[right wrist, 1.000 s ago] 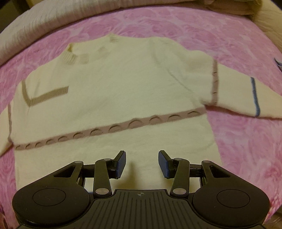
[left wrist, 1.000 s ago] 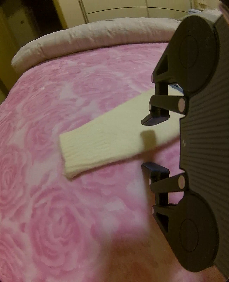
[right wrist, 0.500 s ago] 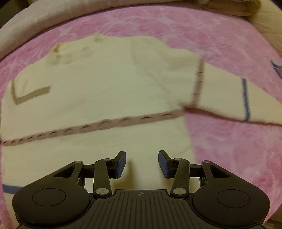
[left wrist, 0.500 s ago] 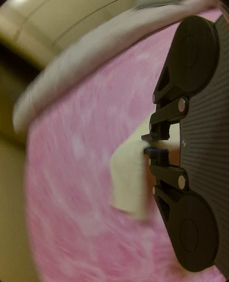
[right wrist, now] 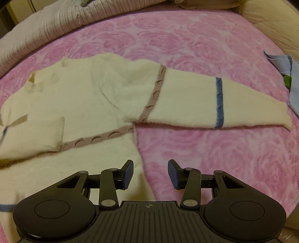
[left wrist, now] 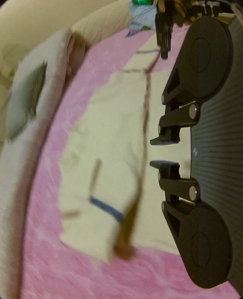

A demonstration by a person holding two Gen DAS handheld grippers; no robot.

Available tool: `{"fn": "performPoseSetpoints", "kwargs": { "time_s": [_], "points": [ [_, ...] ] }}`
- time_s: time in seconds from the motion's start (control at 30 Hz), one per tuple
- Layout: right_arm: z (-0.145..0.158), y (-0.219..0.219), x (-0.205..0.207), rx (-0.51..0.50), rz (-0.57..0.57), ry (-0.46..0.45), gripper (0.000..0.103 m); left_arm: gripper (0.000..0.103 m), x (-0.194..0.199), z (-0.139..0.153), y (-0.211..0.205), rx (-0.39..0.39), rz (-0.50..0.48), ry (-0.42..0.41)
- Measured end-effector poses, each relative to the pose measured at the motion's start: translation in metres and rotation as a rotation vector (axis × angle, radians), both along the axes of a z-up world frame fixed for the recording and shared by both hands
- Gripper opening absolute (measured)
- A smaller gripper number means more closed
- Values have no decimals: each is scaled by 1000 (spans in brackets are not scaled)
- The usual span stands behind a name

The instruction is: Fold clothes

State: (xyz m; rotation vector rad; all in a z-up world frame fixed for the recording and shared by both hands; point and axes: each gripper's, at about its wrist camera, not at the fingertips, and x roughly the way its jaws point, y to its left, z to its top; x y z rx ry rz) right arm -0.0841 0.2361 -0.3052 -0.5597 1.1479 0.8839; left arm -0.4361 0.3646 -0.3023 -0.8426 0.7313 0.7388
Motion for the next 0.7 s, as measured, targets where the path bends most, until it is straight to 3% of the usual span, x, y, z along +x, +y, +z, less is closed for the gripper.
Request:
{"fn": "performPoseSetpoints", "kwargs": {
  "time_s": [0.13,0.27,0.43,0.5,0.63,0.7],
  "points": [
    [-9,-2,4,71,-20,131,45,13,-36,-9,14,-59,130,68],
    [-25,5,6,243,-150,431,45,13,-59,-9,29,-40,199,111],
    [-59,28,-4,324,-316,712,45,14,-72,-7,45,-37,228,121],
    [-73,39,-12,322,-368,772,45,14,-75,-10,48,-45,234,118],
    [-93,61,-24,304,-412,810,45,14,-81,-15,54,-62,244,112],
    [-98,73,-29,290,-399,797,37,14,-84,-18,57,-71,249,109]
  ]
}}
